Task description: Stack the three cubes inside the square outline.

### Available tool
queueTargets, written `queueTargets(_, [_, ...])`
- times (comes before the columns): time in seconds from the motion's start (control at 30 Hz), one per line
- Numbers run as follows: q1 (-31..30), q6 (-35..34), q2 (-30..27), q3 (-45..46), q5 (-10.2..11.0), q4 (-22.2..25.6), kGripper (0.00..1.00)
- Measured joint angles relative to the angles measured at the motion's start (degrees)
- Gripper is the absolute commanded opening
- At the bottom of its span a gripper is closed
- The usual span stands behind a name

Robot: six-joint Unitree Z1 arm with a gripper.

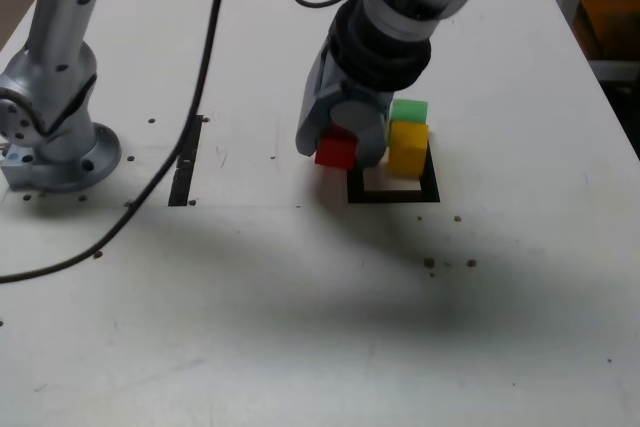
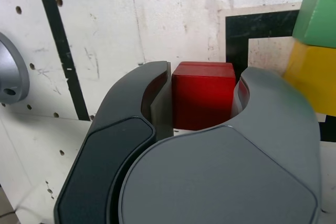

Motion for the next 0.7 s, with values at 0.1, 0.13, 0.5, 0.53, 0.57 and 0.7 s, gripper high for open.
queueTargets(0.1, [0.0,0.4,1.6,-0.9,0.0,-0.8,0.21])
queueTargets(0.13, [0.0,0.4,2.0,-1.3,0.0,-0.8,0.21])
queueTargets(0.5, [-0.1,1.5,4.9,-9.2,1.8,-0.8,0.21])
queueTargets(0.53, [-0.1,1.5,5.2,-9.6,2.0,-0.7,0.21])
queueTargets(0.57, [-0.1,1.6,5.5,-10.0,2.1,-0.7,0.21])
queueTargets(0.7, [-0.1,1.6,5.6,-10.0,2.3,-0.3,0.21])
